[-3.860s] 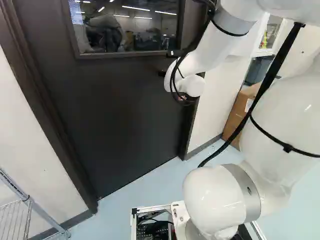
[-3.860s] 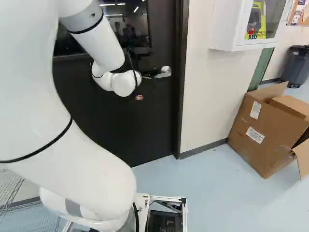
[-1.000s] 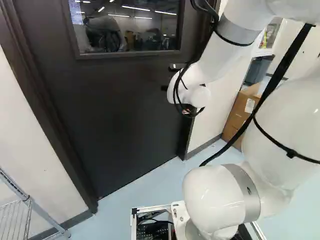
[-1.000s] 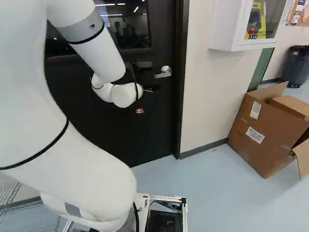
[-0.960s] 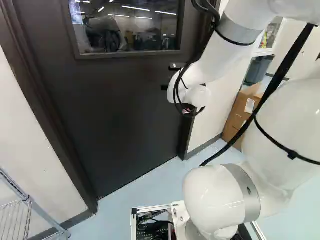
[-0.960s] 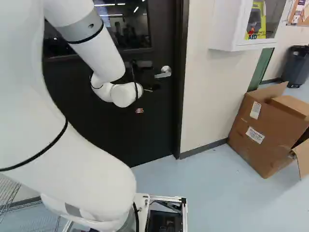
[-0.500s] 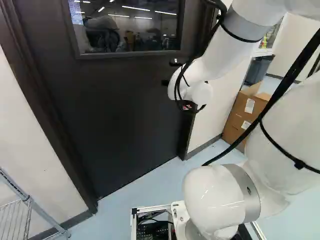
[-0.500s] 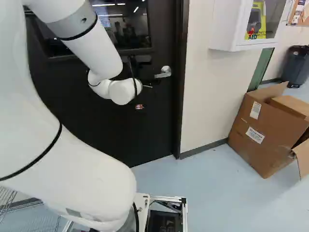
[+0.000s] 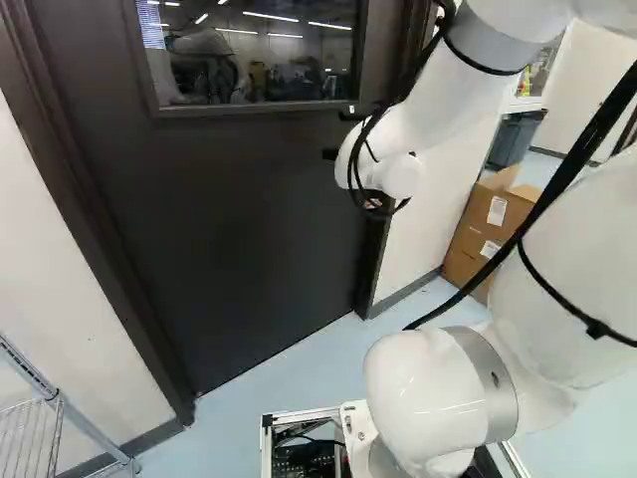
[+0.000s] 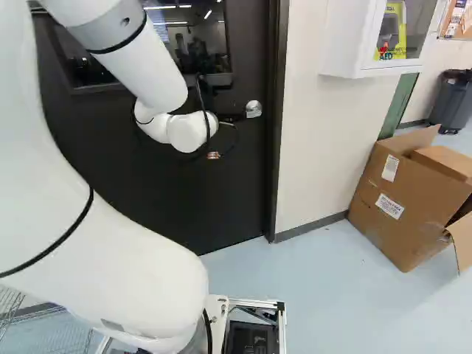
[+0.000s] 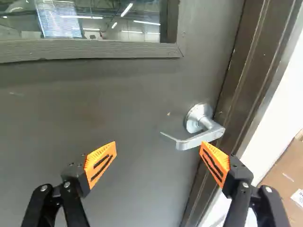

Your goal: Open the door and move inside

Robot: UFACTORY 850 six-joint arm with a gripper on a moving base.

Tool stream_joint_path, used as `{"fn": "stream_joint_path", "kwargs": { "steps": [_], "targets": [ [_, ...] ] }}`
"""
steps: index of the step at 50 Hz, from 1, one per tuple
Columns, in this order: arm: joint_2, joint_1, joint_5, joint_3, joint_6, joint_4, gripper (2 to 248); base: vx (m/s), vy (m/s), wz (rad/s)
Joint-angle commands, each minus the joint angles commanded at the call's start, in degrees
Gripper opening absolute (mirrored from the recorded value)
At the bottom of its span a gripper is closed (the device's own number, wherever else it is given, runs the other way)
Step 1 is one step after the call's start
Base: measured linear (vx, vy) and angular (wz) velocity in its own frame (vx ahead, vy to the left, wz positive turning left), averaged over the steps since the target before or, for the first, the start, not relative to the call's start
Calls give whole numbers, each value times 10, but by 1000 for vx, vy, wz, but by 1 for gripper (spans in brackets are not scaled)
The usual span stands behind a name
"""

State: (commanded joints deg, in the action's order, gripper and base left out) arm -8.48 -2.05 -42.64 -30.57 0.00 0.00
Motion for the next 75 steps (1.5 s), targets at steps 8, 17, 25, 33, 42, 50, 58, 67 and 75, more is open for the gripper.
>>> {"fn": "stream_joint_path", "kwargs": {
  "steps": [8,17,25,33,42,50,58,67,75],
  "targets": [
    [25,-3,0,-23,0,0,247,0,0,0],
    [53,-5,0,-51,0,0,247,0,0,0],
    [80,-5,0,-73,0,0,247,0,0,0],
    [94,-5,0,-79,0,0,247,0,0,0],
    [105,-5,0,-77,0,0,247,0,0,0],
    [113,-5,0,-76,0,0,247,0,0,0],
    [122,-5,0,-74,0,0,247,0,0,0],
    [132,-5,0,-72,0,0,247,0,0,0],
    [141,-5,0,-72,0,0,247,0,0,0]
  ]
}}
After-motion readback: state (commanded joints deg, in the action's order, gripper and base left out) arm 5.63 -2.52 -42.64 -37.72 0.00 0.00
